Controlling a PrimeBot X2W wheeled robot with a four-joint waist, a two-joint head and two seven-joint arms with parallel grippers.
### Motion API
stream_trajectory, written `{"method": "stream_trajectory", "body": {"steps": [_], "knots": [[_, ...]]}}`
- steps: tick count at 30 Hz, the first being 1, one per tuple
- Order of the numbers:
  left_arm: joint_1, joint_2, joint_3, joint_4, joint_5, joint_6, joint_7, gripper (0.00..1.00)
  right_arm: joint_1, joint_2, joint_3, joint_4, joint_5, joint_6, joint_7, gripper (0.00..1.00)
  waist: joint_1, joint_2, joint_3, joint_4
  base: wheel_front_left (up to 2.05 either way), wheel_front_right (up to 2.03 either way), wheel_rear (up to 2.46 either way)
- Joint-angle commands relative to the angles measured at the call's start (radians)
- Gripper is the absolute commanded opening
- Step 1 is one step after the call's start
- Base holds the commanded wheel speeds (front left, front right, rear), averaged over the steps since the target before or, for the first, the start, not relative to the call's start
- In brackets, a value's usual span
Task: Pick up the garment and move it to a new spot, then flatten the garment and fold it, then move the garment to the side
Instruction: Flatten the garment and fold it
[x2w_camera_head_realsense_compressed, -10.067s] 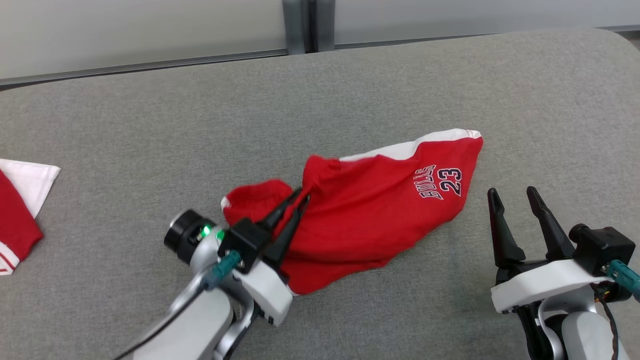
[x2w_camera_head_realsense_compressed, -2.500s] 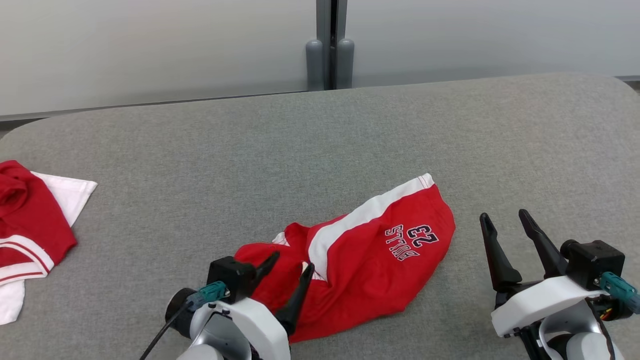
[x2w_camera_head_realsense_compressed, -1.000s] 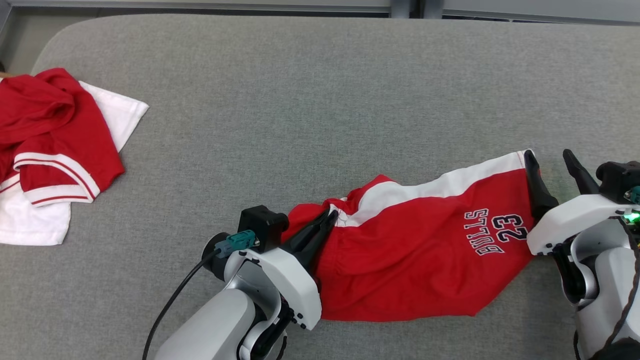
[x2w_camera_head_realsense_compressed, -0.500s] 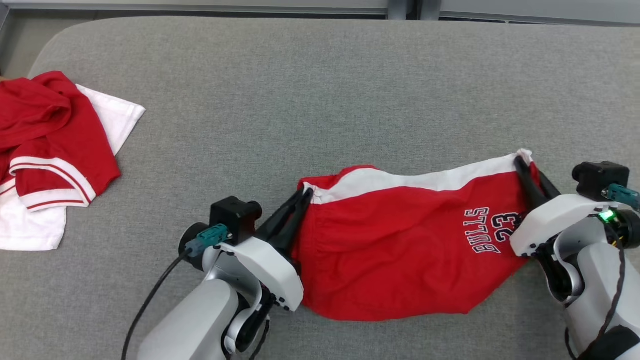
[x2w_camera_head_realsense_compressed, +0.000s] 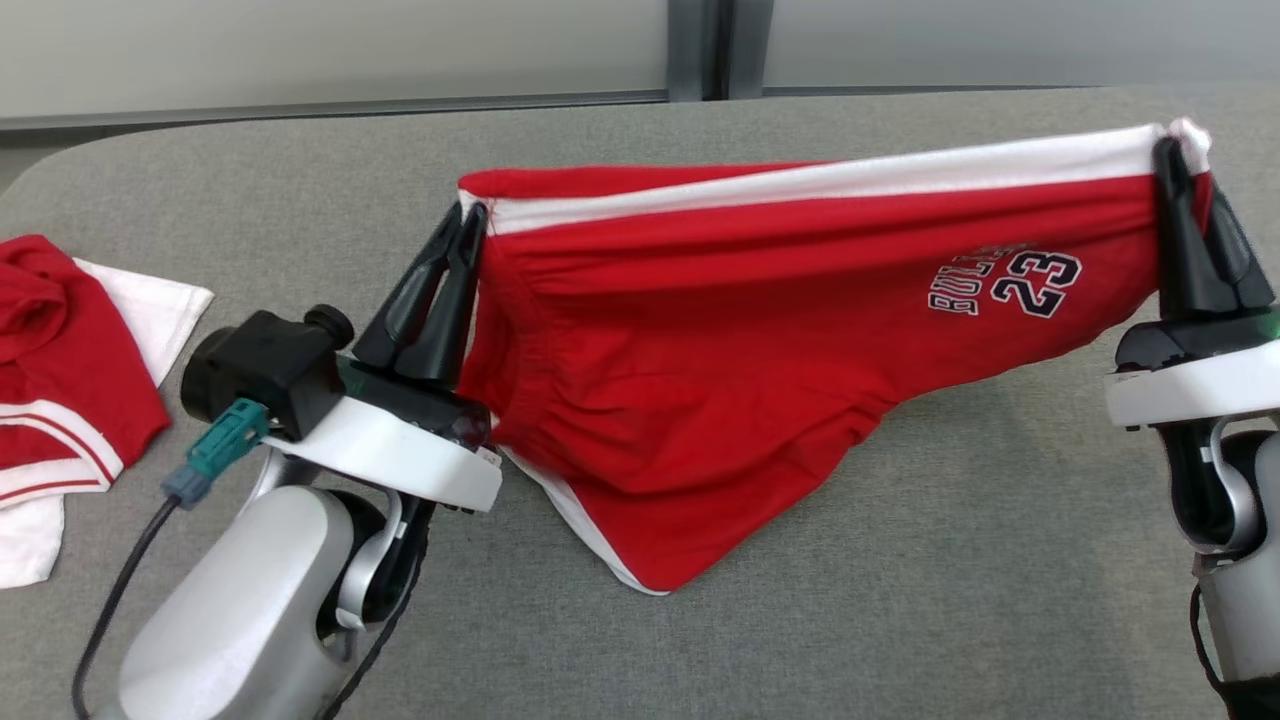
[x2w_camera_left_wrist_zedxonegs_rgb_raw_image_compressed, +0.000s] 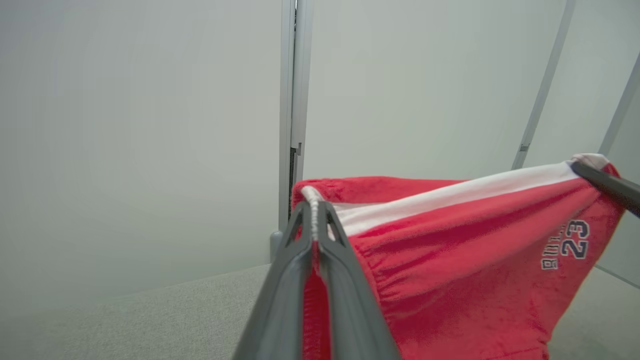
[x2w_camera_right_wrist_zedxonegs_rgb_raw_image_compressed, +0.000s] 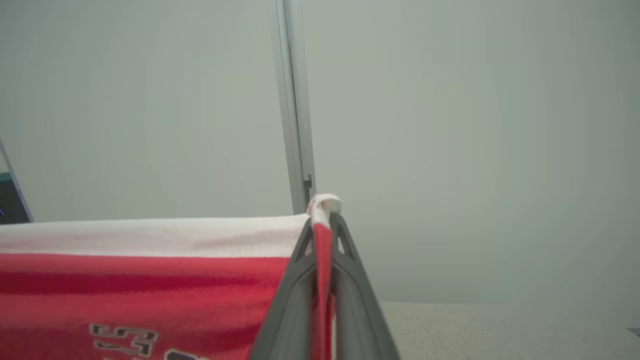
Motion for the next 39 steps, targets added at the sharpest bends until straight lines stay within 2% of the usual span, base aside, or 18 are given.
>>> {"method": "stream_trajectory", "body": {"steps": [1, 6, 10, 17, 20, 27, 29, 33, 39], "knots": [[-0.024, 0.024, 0.023, -0.037, 0.013, 0.019, -0.002, 0.00, 0.020, -0.008, -0.015, -0.069, -0.013, -0.003, 0.014, 0.00, 0.0000, 0.0000, -0.026, -0.027, 0.00, 0.00, 0.00], [-0.046, 0.060, 0.061, -0.148, 0.034, 0.063, 0.018, 0.00, 0.055, -0.006, -0.067, -0.283, -0.040, -0.003, 0.093, 0.00, 0.0000, 0.0000, -0.055, -0.051, 0.00, 0.00, 0.00], [-0.061, 0.076, 0.085, -0.202, 0.040, 0.088, 0.031, 0.00, 0.085, 0.015, -0.123, -0.390, -0.071, -0.003, 0.171, 0.00, 0.0000, 0.0000, -0.076, -0.061, 0.00, 0.00, 0.00], [-0.048, 0.082, 0.091, -0.222, 0.028, 0.107, 0.053, 0.00, 0.117, 0.047, -0.139, -0.462, -0.069, -0.003, 0.254, 0.00, 0.0000, 0.0000, -0.089, -0.066, 0.00, 0.00, 0.00], [-0.052, 0.080, 0.089, -0.203, 0.017, 0.098, 0.056, 0.00, 0.098, 0.054, -0.131, -0.461, -0.059, -0.003, 0.267, 0.00, 0.0000, 0.0000, -0.080, -0.067, 0.00, 0.00, 0.00], [-0.138, 0.058, 0.087, -0.100, -0.005, 0.055, 0.058, 0.00, -0.014, 0.055, -0.110, -0.385, -0.024, -0.003, 0.267, 0.00, 0.0000, 0.0000, -0.035, -0.065, 0.00, 0.00, 0.00], [-0.195, 0.039, 0.084, -0.050, -0.015, 0.030, 0.056, 0.00, -0.082, 0.048, -0.095, -0.341, -0.006, -0.003, 0.266, 0.00, 0.0000, 0.0000, -0.012, -0.060, 0.00, 0.00, 0.00], [-0.362, 0.000, 0.079, 0.091, -0.009, -0.030, 0.038, 0.00, -0.264, 0.037, -0.061, -0.214, 0.039, -0.002, 0.246, 0.00, 0.0000, 0.0000, 0.031, -0.051, 0.00, 0.00, 0.00], [-0.625, -0.082, 0.082, 0.373, 0.002, -0.098, -0.015, 0.00, -0.572, 0.039, 0.015, 0.050, 0.083, -0.002, 0.181, 0.00, 0.0000, 0.0000, 0.072, -0.042, 0.00, 0.00, 0.00]]}}
